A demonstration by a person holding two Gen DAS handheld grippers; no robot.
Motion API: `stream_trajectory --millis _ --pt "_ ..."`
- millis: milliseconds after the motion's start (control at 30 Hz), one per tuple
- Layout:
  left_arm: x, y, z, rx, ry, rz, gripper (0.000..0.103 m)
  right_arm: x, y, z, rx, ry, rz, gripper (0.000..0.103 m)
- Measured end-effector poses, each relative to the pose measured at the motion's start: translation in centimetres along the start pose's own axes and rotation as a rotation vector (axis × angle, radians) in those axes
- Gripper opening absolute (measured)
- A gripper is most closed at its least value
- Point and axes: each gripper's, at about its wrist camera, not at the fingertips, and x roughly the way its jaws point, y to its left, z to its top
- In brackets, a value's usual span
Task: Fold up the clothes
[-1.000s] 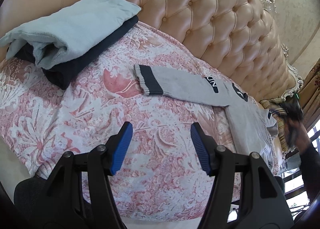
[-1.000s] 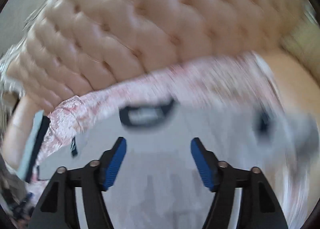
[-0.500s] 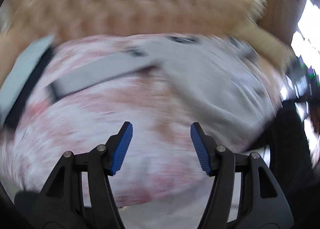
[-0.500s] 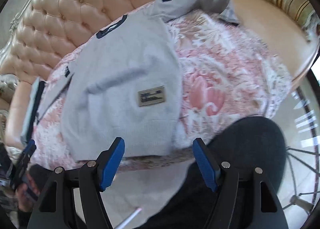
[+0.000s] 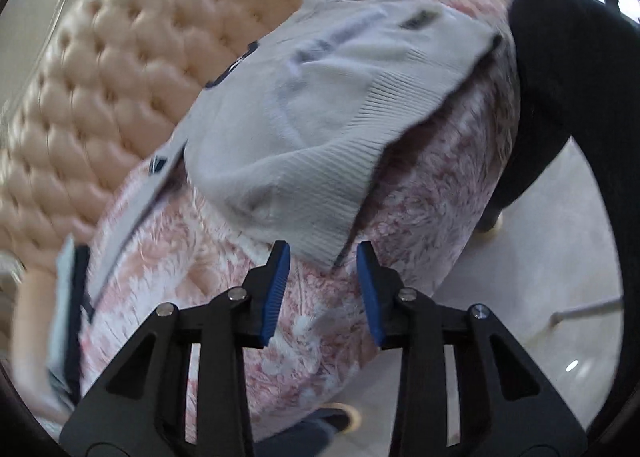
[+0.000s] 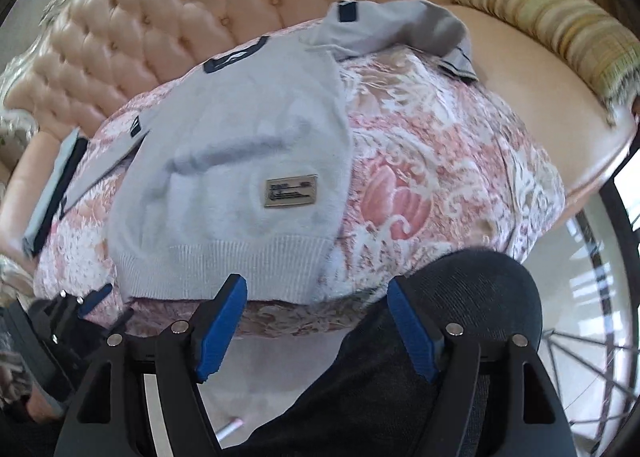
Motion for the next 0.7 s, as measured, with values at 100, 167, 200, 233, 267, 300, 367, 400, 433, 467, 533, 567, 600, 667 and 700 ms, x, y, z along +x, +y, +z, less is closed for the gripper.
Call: stream_trajectory --millis 100,167,200,233,267,300,367,400,433,467,533,567,600,667,700 --pt "0.0 -0.4 0.6 0.041 -0.011 0.056 0.036 0.1 -0.7 -0.2 0.021 0.004 0.001 0.075" --pt "-0.2 0.1 0.9 0.043 -0.017 0.111 0.032 0.2 -1.1 -0.3 0.035 0.007 0.001 0.075" --pt "-0.1 0.4 1.0 0.045 -0.009 0.13 0.032 0.1 -1.2 -0.3 0.035 0.006 0.004 0.075" --pt "0.2 0.6 0.9 0.047 0.009 0.14 0.032 0.1 -1.2 -0.3 0.034 0.005 0.004 0.075" --pt "0.4 0.8 0.7 0.049 0.019 0.152 0.032 0.1 -1.1 -0.3 0.032 0.004 0.003 0.075" --pt "0.5 1.0 0.5 0.044 0.025 0.154 0.032 0.1 -1.1 -0.3 0.032 0.004 0.0 0.075" --pt "-0.2 1.2 0.5 0.021 0.006 0.086 0.032 -0.1 -0.8 -0.1 0.028 -0.005 0.0 0.076" --pt "-0.6 0.8 0.6 0.029 -0.017 0.058 0.032 -0.1 -0.7 0.0 0.022 -0.005 0.001 0.076" --pt "-1.0 0.3 0.8 0.04 -0.041 0.037 0.032 -0.1 -0.5 0.0 0.016 -0.004 0.003 0.076" --pt "-1.3 -0.2 1.1 0.049 -0.062 0.028 0.032 -0.1 -0.3 0.0 0.009 -0.003 0.004 0.076" --pt "-1.2 -1.0 1.7 0.062 -0.085 0.033 0.032 -0.1 0.1 0.1 -0.004 -0.001 0.008 0.076" --pt "-1.0 -1.4 2.0 0.079 -0.095 0.037 0.033 0.0 0.3 0.2 -0.01 0.0 0.009 0.076" --pt "-0.8 -1.8 2.2 0.101 -0.102 0.046 0.033 0.0 0.5 0.2 -0.017 0.001 0.011 0.076" --pt "-0.5 -1.6 2.3 0.103 -0.098 0.096 0.035 0.0 1.0 0.3 -0.036 0.006 0.017 0.076" --pt "-0.5 -1.3 2.4 0.095 -0.092 0.127 0.035 0.0 1.1 0.3 -0.04 0.009 0.016 0.076"
